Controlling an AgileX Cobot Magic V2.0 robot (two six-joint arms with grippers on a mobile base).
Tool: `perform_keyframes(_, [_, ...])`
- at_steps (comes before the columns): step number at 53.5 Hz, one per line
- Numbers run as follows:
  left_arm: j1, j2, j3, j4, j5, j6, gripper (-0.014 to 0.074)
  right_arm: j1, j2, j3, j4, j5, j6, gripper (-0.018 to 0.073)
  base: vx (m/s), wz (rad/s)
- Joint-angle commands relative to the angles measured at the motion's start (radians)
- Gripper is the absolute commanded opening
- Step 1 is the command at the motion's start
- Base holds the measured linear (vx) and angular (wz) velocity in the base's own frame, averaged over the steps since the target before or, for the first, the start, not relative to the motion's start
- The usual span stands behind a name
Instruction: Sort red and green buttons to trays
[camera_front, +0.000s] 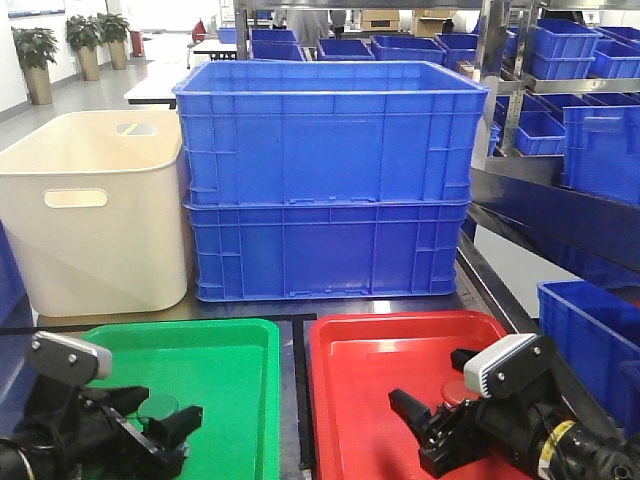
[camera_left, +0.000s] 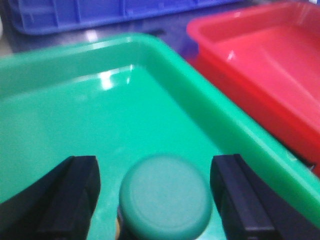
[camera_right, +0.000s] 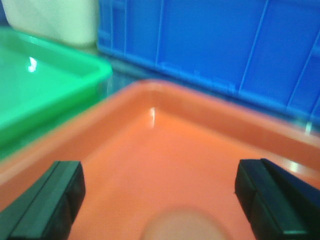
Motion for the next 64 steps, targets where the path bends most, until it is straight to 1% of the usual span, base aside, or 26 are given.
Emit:
perform_keyframes(1, [-0.001, -0.097, -0.031, -0.020, -0.057, -0.004, 0.0592, -0.001, -0.088, -0.030, 0.018, -0.113, -0.006, 0.0652, 0.00, 0.00])
perform_keyframes(4, [-0.001, -0.150, -0.031, -0.013, -0.046, -0.004, 0.0592, -0.001, -0.131, -0.030, 0.018, -0.107, -0.005, 0.0641, 0.00, 0.00])
perform_keyframes(7, [-0.001, -0.203, -0.031, 0.010, -0.038, -0.004, 0.0590, -0.001, -0.178, -0.030, 0.018, -0.088, 0.009, 0.0629, 0.00, 0.00])
perform_keyframes(11, [-0.001, -0.283, -0.031, 0.057, -0.001, -0.004, 0.0575, -0.001, -0.255, -0.030, 0.014, -0.026, 0.065, 0.0603, 0.00, 0.00])
perform_keyframes(12, [-0.001, -0.314, -0.031, 0.068, 0.017, -0.005, 0.0564, -0.001, -0.286, -0.030, 0.009, -0.004, 0.094, 0.0588, 0.00, 0.00])
perform_keyframes(17, [-0.001, -0.414, -0.030, 0.094, 0.149, -0.008, 0.0504, -0.001, -0.401, -0.030, -0.035, 0.145, 0.213, 0.0514, 0.00, 0.00])
perform_keyframes(19, [-0.001, -0.459, -0.030, 0.091, 0.228, -0.009, 0.0459, -0.001, -0.448, -0.030, -0.076, 0.200, 0.276, 0.0468, 0.00, 0.00])
perform_keyframes(22, [-0.002, -0.524, -0.030, 0.074, 0.364, -0.009, 0.0365, -0.001, -0.514, -0.029, -0.159, 0.289, 0.376, 0.0388, 0.00, 0.00])
perform_keyframes(25, [-0.002, -0.585, -0.030, 0.031, 0.506, -0.008, 0.0246, -0.001, -0.568, -0.026, -0.276, 0.354, 0.472, 0.0282, 0.00, 0.00])
perform_keyframes(27, [-0.002, -0.620, -0.030, -0.013, 0.587, -0.005, 0.0155, 0.002, -0.604, -0.018, -0.358, 0.379, 0.554, 0.0206, 0.00, 0.00])
perform_keyframes(28, [-0.002, -0.639, -0.030, -0.036, 0.637, -0.004, 0.0123, 0.003, -0.624, -0.013, -0.395, 0.389, 0.593, 0.0181, 0.00, 0.00])
perform_keyframes(29, [-0.002, -0.650, -0.030, -0.062, 0.687, -0.003, 0.0076, 0.003, -0.642, -0.004, -0.420, 0.399, 0.633, 0.0142, 0.00, 0.00])
perform_keyframes(30, [-0.002, -0.671, -0.030, -0.088, 0.756, 0.007, 0.0015, 0.003, -0.661, 0.010, -0.466, 0.399, 0.672, 0.0093, 0.00, 0.00])
perform_keyframes(31, [-0.002, -0.686, -0.030, -0.115, 0.790, 0.020, -0.0008, 0.003, -0.679, 0.018, -0.500, 0.399, 0.710, 0.0057, 0.00, 0.00])
perform_keyframes(32, [-0.002, -0.699, -0.030, -0.144, 0.839, 0.038, -0.0007, 0.003, -0.697, 0.032, -0.532, 0.399, 0.743, 0.0022, 0.00, 0.00])
perform_keyframes(34, [-0.002, -0.718, -0.030, -0.203, 0.929, 0.088, -0.0007, 0.003, -0.734, 0.062, -0.597, 0.393, 0.797, -0.0016, 0.00, 0.00])
perform_keyframes(36, [-0.002, -0.740, -0.029, -0.260, 0.999, 0.172, -0.0007, 0.003, -0.771, 0.092, -0.658, 0.392, 0.838, -0.0015, 0.00, 0.00])
perform_keyframes(38, [-0.002, -0.761, -0.023, -0.308, 1.042, 0.264, -0.0007, 0.003, -0.798, 0.116, -0.703, 0.389, 0.861, -0.0015, 0.00, 0.00])
perform_keyframes(40, [-0.002, -0.781, -0.016, -0.369, 1.064, 0.347, -0.0006, 0.003, -0.828, 0.141, -0.748, 0.386, 0.877, -0.0015, 0.00, 0.00])
perform_keyframes(42, [-0.002, -0.799, -0.007, -0.444, 1.074, 0.403, -0.0006, 0.003, -0.852, 0.162, -0.773, 0.382, 0.893, -0.0013, 0.00, 0.00])
perform_keyframes(43, [-0.002, -0.807, -0.003, -0.471, 1.074, 0.423, -0.0006, 0.003, -0.866, 0.171, -0.781, 0.382, 0.898, -0.0013, 0.00, 0.00])
perform_keyframes(46, [-0.002, -0.841, 0.018, -0.606, 1.069, 0.494, -0.0006, 0.003, -0.899, 0.192, -0.790, 0.383, 0.920, -0.0013, 0.00, 0.00])
perform_keyframes(51, [-0.002, -0.895, 0.056, -0.769, 1.032, 0.597, -0.0006, 0.003, -0.943, 0.214, -0.791, 0.383, 0.926, -0.0012, 0.00, 0.00])
perform_keyframes(55, [-0.002, -0.927, 0.080, -0.830, 1.004, 0.648, -0.0006, 0.003, -0.964, 0.225, -0.793, 0.382, 0.926, -0.0012, 0.00, 0.00])
perform_keyframes(57, [-0.002, -0.940, 0.087, -0.837, 1.003, 0.668, -0.0005, 0.003, -0.972, 0.226, -0.794, 0.383, 0.926, -0.0012, 0.00, 0.00])
perform_keyframes(64, [-0.002, -0.962, 0.090, -0.840, 1.016, 0.668, -0.0006, 0.003, -0.976, 0.226, -0.794, 0.385, 0.926, -0.0012, 0.00, 0.00])
